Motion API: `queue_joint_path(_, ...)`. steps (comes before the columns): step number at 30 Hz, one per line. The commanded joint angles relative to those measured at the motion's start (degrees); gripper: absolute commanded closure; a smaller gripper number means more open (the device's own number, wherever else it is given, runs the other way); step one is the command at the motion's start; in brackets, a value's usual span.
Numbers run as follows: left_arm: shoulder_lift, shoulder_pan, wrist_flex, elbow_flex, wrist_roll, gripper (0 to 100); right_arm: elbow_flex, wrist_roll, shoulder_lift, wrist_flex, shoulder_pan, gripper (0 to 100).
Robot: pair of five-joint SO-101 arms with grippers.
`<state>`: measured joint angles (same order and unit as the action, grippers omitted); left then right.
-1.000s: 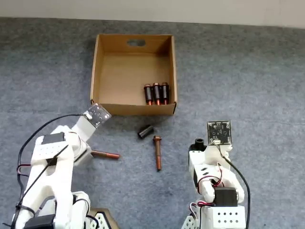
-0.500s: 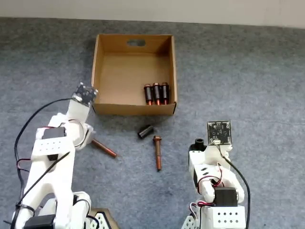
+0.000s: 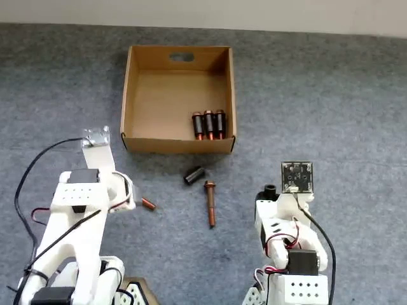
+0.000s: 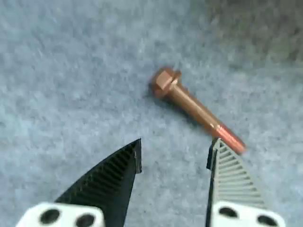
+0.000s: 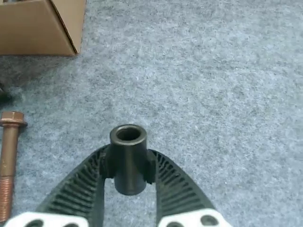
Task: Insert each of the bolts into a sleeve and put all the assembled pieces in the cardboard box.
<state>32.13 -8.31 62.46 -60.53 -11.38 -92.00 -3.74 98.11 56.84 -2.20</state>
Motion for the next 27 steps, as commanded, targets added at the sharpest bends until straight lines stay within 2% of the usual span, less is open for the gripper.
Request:
queue_joint_path(1,0.7,2.4,0.4,2.5,-4.5,76,0.6,0.1,0.7,-0.2,0.5,99.2)
queue_joint_path(5,0.6,2.6,-7.1,-0.6,-10.4,76,0.6,0.1,0.7,-0.1,0.6,99.2)
queue_joint_path(10,0.6,2.7,-15.1,-5.8,-13.5,76,0.6,0.1,0.7,-0.1,0.6,99.2)
queue_joint_path(17,0.6,2.8,-15.1,-6.5,-13.5,77,0.7,0.1,0.7,-0.1,0.6,99.2)
queue_joint_path(20,0.3,2.8,-15.1,-6.6,-10.5,77,0.7,0.1,0.7,-0.1,0.6,99.2)
queue_joint_path(27,-10.6,2.8,-13.6,-0.4,-9.6,89,0.8,0.1,0.7,0.0,0.6,99.2)
